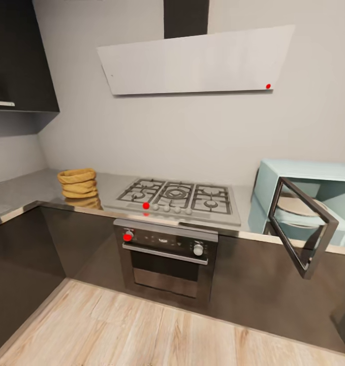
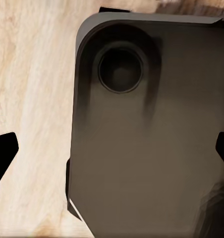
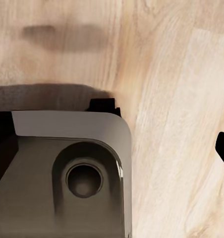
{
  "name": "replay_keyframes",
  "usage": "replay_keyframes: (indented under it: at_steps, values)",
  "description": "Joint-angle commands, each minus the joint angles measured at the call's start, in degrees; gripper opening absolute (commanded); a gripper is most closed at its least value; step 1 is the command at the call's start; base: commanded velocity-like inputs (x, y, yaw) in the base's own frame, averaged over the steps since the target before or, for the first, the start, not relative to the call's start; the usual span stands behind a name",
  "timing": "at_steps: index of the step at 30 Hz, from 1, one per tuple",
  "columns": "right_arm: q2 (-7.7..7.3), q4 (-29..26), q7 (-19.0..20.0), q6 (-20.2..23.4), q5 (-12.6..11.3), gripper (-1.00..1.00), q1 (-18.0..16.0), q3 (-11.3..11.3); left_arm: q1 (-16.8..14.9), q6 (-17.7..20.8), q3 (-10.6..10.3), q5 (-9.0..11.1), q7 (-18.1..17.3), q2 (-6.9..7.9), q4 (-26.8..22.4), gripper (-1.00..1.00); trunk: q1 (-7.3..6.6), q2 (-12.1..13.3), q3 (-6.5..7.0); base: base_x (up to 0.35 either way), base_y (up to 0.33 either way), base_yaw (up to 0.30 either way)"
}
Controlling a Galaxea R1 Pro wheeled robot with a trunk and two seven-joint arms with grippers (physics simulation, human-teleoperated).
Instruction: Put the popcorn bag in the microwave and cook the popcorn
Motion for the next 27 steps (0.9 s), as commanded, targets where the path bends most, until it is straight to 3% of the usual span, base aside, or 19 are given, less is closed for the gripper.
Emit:
replay_keyframes:
  at_steps: [1,27]
  values:
    - [-0.08,0.2,0.1,-0.3,0.3,1.0,-0.1,-0.4,0.0,-0.1,0.0,0.6,0.0,-0.01,0.0,1.0,0.0,0.0,-0.05,0.0,0.0,0.282]
    - [0.0,0.2,0.1,-0.3,0.3,1.0,-0.1,-0.4,0.0,-0.1,0.0,0.6,0.0,-0.01,0.0,1.0,0.0,0.0,-0.05,0.0,0.0,0.282]
